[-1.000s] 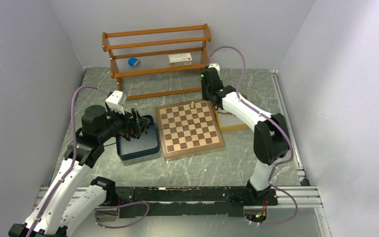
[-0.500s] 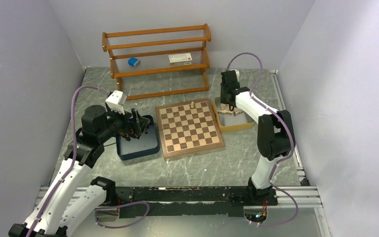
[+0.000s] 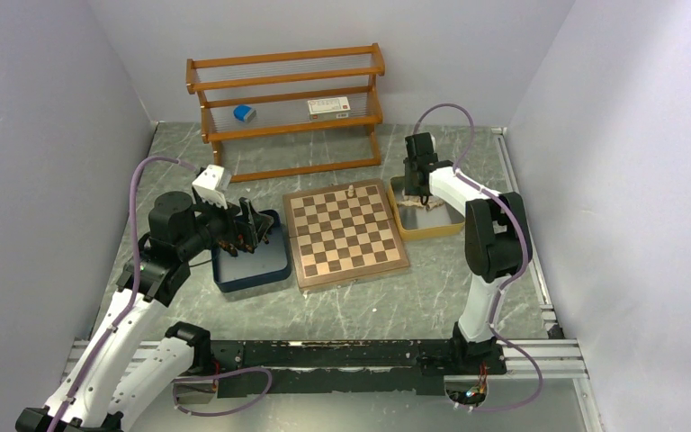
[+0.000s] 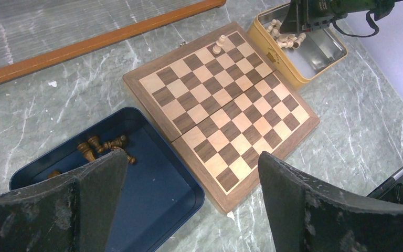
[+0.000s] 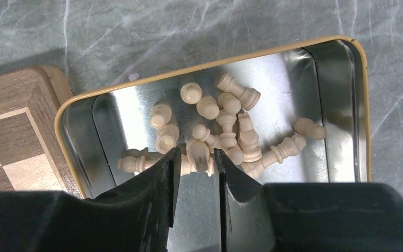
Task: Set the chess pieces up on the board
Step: Pick up the chess piece from the storage box.
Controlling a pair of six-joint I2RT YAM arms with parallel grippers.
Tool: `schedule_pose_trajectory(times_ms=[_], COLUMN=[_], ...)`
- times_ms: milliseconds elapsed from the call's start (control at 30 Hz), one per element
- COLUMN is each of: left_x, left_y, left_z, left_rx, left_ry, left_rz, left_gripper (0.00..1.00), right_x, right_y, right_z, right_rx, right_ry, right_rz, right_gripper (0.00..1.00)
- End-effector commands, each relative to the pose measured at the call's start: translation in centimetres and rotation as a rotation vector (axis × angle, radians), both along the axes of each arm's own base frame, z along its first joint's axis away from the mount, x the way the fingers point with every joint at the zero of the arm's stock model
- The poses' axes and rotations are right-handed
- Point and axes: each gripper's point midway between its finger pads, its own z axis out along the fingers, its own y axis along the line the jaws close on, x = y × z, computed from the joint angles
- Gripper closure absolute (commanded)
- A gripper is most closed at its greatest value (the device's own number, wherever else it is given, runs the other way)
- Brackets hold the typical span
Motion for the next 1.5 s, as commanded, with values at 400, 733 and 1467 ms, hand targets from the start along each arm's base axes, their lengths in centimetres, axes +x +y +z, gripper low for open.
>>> schedule_pose_trajectory(times_ms=[400, 733, 1467], left_x=[-0.1, -0.1, 0.0], left_y=[-0.2, 0.1, -0.2], left_z=[0.1, 0.1, -0.2], left_rx=[-0.006, -0.003, -0.004], left_ry=[-0.01, -0.013, 0.0], left_rz=[-0.004, 0.009, -0.004], left_gripper=[0.01, 0.01, 0.01], right_x=[-0.1, 0.0, 0.6], right_y=[-0.6, -0.3, 0.4], right_z=[-1.0, 0.6, 6.8], right_rx=[-0.017, 0.0, 0.022], right_ry=[0.038, 0.006, -0.059], right_rz=[0.014, 0.023, -0.016], right_gripper=[0.72, 0.85, 0.91])
